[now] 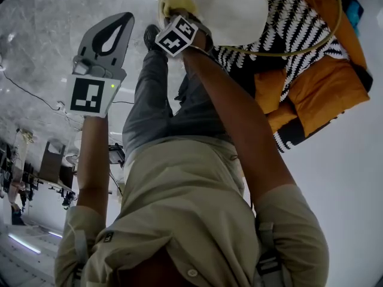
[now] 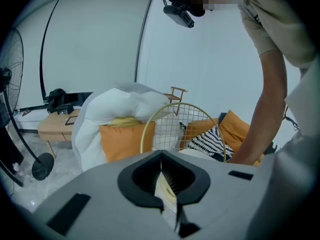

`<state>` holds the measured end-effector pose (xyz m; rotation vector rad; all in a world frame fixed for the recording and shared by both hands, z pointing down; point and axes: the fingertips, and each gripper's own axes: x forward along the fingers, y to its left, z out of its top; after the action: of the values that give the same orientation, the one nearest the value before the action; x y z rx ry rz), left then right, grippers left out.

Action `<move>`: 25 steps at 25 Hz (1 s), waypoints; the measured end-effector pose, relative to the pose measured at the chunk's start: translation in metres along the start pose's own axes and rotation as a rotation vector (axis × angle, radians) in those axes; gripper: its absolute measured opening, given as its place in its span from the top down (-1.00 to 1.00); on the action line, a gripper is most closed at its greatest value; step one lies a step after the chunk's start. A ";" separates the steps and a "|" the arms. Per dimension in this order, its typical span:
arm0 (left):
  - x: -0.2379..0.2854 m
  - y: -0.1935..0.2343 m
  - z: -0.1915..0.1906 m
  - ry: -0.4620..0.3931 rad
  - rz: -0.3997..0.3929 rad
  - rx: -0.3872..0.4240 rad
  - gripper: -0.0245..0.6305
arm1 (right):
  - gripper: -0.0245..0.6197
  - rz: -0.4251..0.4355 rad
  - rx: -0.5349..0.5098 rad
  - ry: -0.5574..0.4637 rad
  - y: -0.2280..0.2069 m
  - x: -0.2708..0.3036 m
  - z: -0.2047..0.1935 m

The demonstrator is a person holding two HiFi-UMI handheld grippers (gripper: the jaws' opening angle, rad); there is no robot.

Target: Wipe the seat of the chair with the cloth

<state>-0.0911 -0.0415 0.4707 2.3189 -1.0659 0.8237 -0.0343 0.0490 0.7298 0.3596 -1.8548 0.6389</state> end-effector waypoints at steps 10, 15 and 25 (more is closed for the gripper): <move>0.000 -0.006 0.007 -0.011 -0.013 0.009 0.87 | 0.73 -0.379 0.225 0.366 -0.193 -0.107 -0.244; 0.001 -0.010 0.007 -0.005 -0.024 0.016 0.87 | 0.74 -0.435 0.256 0.396 -0.225 -0.137 -0.274; 0.002 -0.006 0.005 -0.008 -0.017 0.011 0.87 | 0.76 -0.228 0.201 0.257 -0.122 -0.045 -0.162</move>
<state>-0.0838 -0.0420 0.4680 2.3386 -1.0466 0.8166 0.1705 0.0428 0.7622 0.5844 -1.4834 0.6818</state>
